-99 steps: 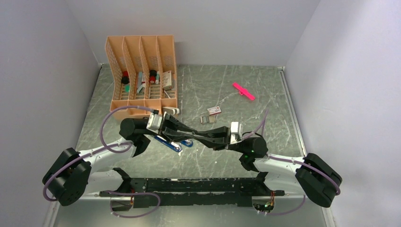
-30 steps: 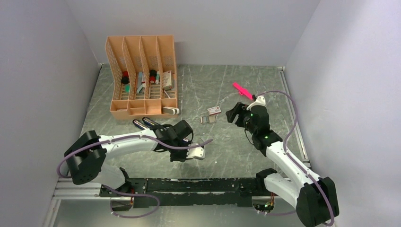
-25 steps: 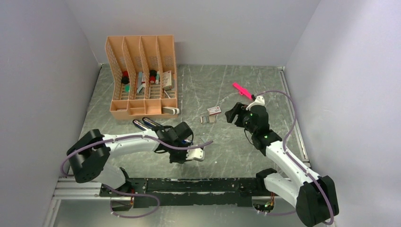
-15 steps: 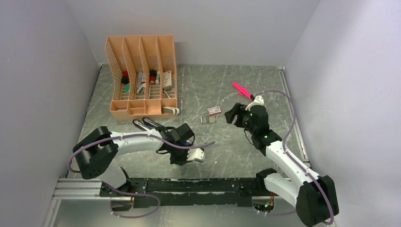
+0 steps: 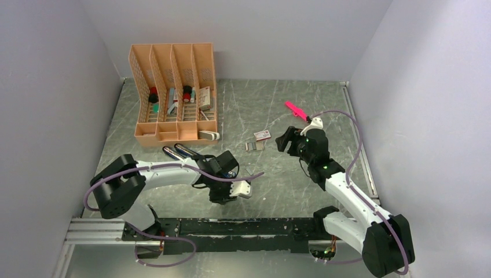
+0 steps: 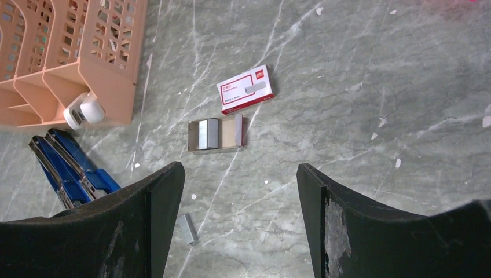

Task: Load the staples into the stapler
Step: Place the staple at the center of the board.

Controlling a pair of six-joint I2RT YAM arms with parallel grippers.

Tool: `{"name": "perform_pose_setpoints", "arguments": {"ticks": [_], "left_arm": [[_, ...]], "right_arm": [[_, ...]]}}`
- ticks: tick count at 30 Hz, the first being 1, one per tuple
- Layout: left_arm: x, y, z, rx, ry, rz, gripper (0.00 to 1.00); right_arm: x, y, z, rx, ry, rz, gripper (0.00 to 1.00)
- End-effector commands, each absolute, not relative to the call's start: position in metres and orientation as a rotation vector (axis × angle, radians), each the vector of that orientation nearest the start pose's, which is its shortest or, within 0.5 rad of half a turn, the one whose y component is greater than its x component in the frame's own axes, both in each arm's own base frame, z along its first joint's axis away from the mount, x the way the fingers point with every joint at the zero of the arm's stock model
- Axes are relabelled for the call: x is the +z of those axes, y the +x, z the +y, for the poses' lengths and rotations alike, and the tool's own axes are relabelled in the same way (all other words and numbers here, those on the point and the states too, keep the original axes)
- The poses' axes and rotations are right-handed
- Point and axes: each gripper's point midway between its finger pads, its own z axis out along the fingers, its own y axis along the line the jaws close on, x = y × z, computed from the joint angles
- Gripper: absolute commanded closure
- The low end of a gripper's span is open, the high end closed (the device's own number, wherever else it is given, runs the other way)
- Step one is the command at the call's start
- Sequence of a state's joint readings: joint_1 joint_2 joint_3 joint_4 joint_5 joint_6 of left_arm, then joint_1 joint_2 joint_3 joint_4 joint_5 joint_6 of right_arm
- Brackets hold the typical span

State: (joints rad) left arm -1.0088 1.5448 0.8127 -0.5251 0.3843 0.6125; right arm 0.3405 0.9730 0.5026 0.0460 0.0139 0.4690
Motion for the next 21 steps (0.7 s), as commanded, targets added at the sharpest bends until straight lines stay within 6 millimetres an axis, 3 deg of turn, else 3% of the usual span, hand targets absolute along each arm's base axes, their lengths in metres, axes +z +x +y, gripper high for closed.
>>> {"name": "perform_pose_setpoints", "arguments": {"ticks": [1,4,9,11,14,17,19,21], "left_arm": [[0.026,0.114,-0.269,0.783,-2.491,-2.208,0.62],[0.048,0.119,-0.282,0.844,-2.544,-2.233,0.62],[0.124,0.129,-0.316,1.109,-2.758,-2.246,0.61],[0.153,0.145,-0.324,1.141,-2.812,-2.411,0.60],[0.193,0.186,-0.322,1.095,-2.768,-2.860,0.51],[0.225,0.216,-0.311,1.164,-2.524,-3.285,0.40],[0.237,0.243,-0.295,1.134,-2.160,-3.628,0.38],[0.237,0.273,-0.274,1.021,-1.678,-3.884,0.38]], "right_arm": [[0.150,0.309,0.121,0.491,0.152,1.988,0.25],[0.158,0.309,0.119,0.496,0.169,1.947,0.25],[0.172,0.309,0.108,0.477,0.223,1.854,0.24],[0.170,0.309,0.104,0.455,0.255,1.866,0.25],[0.162,0.309,0.106,0.427,0.204,1.927,0.23],[0.155,0.312,0.114,0.440,0.147,1.970,0.24],[0.149,0.315,0.123,0.455,0.088,2.007,0.26],[0.142,0.317,0.135,0.490,0.020,2.064,0.28]]}}
